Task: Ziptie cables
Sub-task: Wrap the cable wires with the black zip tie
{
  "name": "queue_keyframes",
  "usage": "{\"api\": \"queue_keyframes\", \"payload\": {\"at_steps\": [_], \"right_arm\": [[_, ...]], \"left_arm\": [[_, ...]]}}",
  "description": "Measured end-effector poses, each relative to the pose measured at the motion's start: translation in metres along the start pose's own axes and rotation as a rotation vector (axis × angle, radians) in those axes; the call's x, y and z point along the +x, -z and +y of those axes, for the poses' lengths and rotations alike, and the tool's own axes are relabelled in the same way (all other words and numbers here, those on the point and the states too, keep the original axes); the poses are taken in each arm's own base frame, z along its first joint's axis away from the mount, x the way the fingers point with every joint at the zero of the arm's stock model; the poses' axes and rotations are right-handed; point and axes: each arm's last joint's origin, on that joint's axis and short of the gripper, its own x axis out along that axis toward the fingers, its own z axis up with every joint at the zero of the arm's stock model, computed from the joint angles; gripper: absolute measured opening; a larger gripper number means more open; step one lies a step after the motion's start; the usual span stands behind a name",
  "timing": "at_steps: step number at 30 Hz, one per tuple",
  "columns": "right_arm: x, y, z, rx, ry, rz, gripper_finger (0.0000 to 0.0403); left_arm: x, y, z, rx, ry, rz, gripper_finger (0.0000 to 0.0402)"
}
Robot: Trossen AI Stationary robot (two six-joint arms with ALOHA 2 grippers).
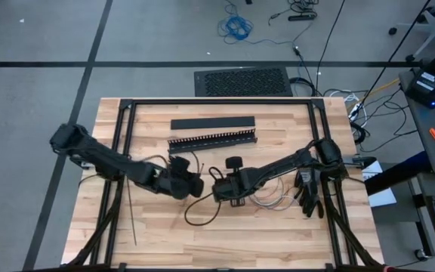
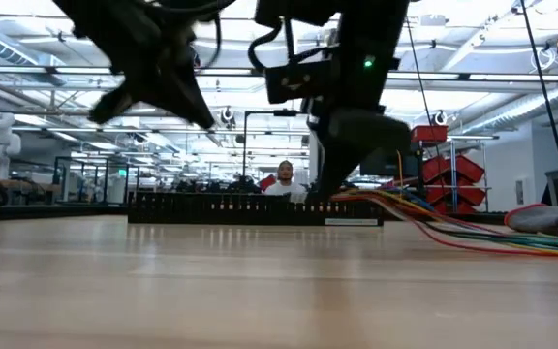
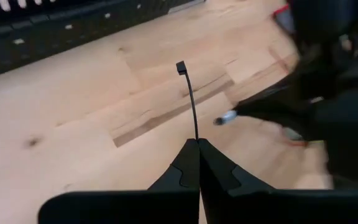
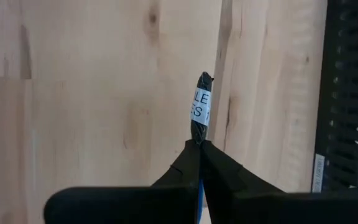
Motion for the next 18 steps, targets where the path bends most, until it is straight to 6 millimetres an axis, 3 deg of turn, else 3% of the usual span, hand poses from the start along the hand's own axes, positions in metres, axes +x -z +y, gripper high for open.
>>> {"api": "queue_keyframes", "payload": {"at_steps": [8,18], "right_arm": [[-0.012,0.011,-0.006,0.015,-0.004,-0.029,0.0],[0.001,0.023,-0.004,0.005,-0.002,-0.011,0.0]], "left_arm": [[0.052,0.001,-0.011,-0.056,0.073,-0.115,0.0],[0.078,0.003,-0.003,-0.077,0.016,-0.187,0.0]]}}
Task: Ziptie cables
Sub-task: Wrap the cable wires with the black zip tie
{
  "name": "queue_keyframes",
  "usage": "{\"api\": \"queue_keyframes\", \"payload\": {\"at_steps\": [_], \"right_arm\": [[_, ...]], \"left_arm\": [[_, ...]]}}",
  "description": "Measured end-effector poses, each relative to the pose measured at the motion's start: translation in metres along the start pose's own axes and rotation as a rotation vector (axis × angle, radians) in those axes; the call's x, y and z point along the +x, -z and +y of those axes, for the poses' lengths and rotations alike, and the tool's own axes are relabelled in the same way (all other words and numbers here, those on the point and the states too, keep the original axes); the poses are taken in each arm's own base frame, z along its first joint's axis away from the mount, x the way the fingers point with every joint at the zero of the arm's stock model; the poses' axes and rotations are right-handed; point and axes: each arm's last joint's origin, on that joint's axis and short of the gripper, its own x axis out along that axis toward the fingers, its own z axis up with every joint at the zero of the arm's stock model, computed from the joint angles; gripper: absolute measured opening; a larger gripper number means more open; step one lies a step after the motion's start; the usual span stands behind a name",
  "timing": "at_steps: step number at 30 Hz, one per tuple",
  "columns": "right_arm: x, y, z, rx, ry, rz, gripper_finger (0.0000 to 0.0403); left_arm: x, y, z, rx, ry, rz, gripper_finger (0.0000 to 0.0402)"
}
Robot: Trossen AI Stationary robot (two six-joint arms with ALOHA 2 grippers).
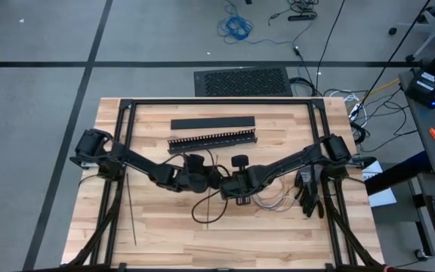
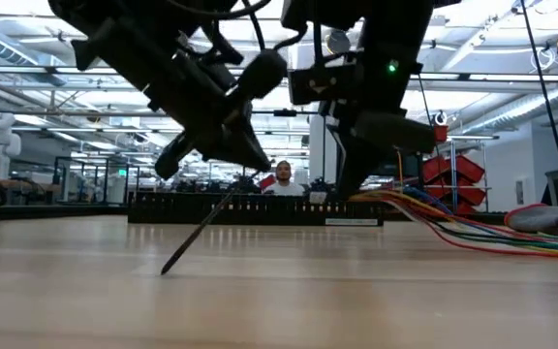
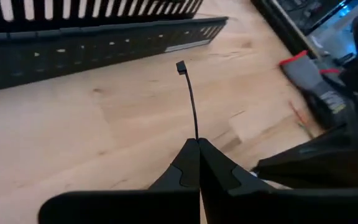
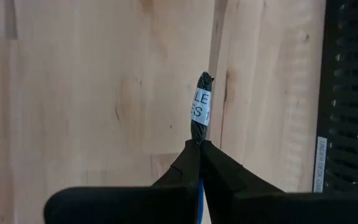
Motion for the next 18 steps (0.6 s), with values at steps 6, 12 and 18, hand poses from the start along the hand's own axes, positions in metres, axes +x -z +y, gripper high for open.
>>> {"api": "queue_keyframes", "payload": {"at_steps": [6,12,18], "right_arm": [[0.007,0.002,0.003,-0.001,-0.002,-0.025,0.0],[0.007,0.0,0.003,-0.013,-0.012,-0.055,0.0],[0.007,-0.003,0.005,-0.031,-0.063,-0.082,0.0]], "left_arm": [[0.007,0.008,0.009,0.129,-0.07,-0.006,0.0016],[0.014,0.006,0.018,0.179,-0.128,0.026,0.008],[0.022,0.008,0.023,0.216,-0.135,0.073,0.0156]]}}
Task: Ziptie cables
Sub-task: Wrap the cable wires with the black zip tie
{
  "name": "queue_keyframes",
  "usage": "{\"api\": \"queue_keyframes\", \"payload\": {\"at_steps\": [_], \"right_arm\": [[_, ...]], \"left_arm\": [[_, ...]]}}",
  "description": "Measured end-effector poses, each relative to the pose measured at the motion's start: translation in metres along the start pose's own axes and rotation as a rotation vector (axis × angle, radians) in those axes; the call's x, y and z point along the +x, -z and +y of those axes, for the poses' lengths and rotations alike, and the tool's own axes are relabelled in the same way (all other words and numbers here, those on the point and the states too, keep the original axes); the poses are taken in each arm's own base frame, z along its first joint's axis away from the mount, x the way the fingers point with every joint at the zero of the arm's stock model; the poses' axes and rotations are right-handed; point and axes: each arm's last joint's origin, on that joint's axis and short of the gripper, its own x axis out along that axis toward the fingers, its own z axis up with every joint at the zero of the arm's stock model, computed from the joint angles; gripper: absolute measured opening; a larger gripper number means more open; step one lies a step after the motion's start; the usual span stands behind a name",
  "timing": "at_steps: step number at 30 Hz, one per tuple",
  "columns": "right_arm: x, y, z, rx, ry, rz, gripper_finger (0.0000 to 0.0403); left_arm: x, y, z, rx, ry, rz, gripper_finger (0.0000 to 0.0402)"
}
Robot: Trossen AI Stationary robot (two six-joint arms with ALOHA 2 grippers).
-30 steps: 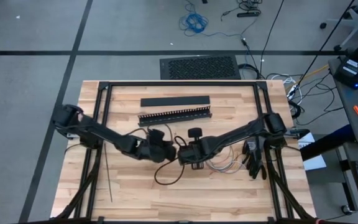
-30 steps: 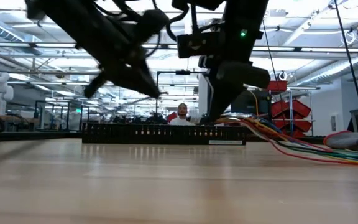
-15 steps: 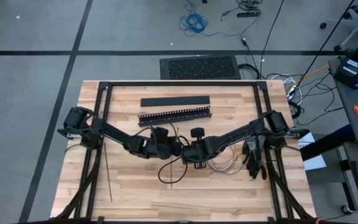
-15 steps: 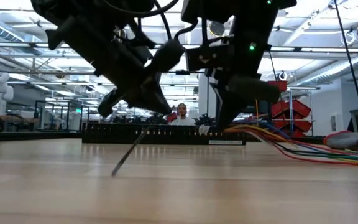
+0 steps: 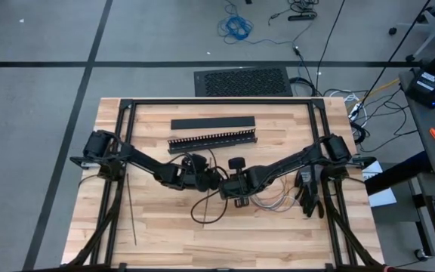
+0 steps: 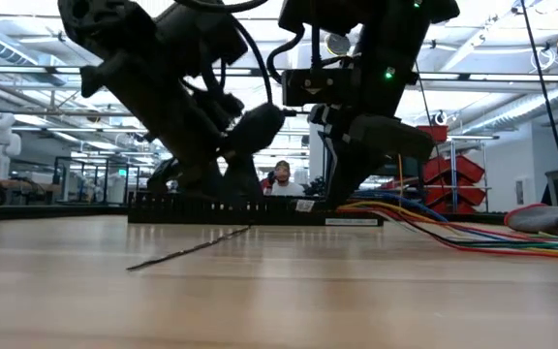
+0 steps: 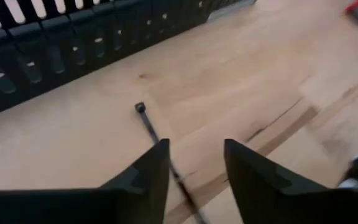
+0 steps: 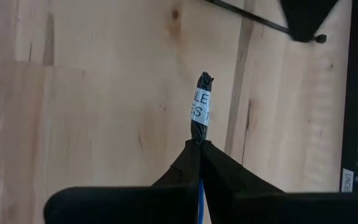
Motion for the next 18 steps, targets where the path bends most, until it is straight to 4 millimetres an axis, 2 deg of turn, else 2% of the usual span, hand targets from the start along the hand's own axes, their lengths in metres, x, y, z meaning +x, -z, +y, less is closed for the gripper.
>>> {"api": "queue_keyframes", "payload": {"at_steps": [4,9,13,18], "right_arm": [[0.0,-0.001,0.0,0.0,-0.005,-0.008,0.0],[0.0,-0.007,0.0,0.011,-0.025,-0.069,0.0],[0.0,-0.022,-0.003,0.019,-0.07,-0.229,0.0],[-0.001,-0.04,-0.015,0.014,-0.156,-0.427,0.0]], "left_arm": [[0.002,-0.004,0.002,0.104,0.014,0.031,0.0188],[-0.01,-0.018,0.0,0.222,0.041,0.012,0.0194],[-0.022,-0.027,0.006,0.343,-0.009,-0.003,0.0195],[-0.041,-0.038,0.02,0.41,-0.146,-0.022,0.0194]]}}
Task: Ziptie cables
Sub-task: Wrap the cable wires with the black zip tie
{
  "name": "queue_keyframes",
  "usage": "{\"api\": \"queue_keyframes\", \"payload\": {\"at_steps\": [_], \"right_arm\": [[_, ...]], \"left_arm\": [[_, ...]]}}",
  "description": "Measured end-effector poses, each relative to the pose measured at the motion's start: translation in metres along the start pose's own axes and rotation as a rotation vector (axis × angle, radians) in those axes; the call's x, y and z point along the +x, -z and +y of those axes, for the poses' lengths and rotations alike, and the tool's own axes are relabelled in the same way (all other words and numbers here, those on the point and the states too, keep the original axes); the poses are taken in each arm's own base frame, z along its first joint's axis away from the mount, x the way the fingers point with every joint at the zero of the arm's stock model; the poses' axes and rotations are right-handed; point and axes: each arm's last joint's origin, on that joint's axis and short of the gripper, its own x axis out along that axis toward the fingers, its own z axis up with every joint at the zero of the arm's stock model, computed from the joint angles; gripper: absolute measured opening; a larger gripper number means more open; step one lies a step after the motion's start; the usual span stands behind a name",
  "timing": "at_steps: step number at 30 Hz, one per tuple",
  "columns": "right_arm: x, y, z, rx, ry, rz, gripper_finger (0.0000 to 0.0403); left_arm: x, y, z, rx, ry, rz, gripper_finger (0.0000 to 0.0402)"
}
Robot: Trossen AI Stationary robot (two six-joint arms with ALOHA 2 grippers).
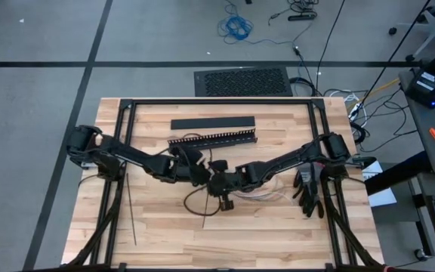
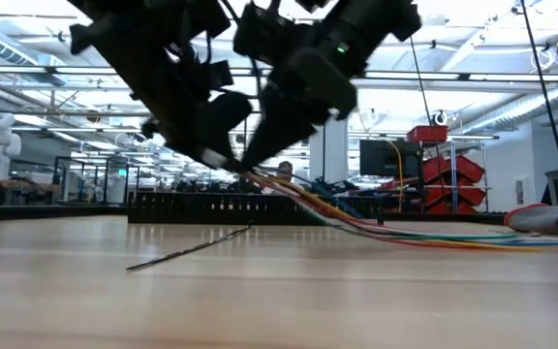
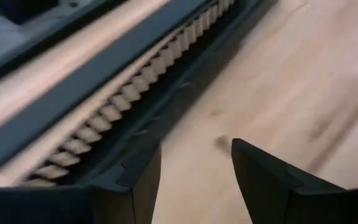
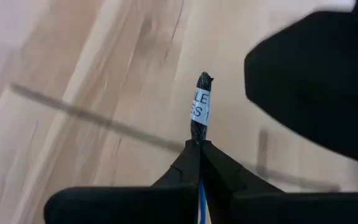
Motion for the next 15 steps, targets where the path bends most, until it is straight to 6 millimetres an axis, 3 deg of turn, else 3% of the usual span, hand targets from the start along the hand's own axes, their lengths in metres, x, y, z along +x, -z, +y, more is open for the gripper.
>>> {"api": "queue_keyframes", "payload": {"at_steps": [3,7,15], "right_arm": [[0.004,-0.001,-0.01,0.017,0.014,-0.031,0.0],[0.024,0.006,-0.019,0.041,0.027,-0.028,0.0],[0.056,0.015,-0.017,0.077,-0.051,-0.09,0.0012]], "left_arm": [[-0.007,-0.002,0.008,0.022,-0.045,-0.004,0.0194],[-0.012,-0.004,0.013,0.031,-0.07,-0.013,0.0194],[-0.011,-0.005,0.014,0.025,-0.077,-0.014,0.0193]]}}
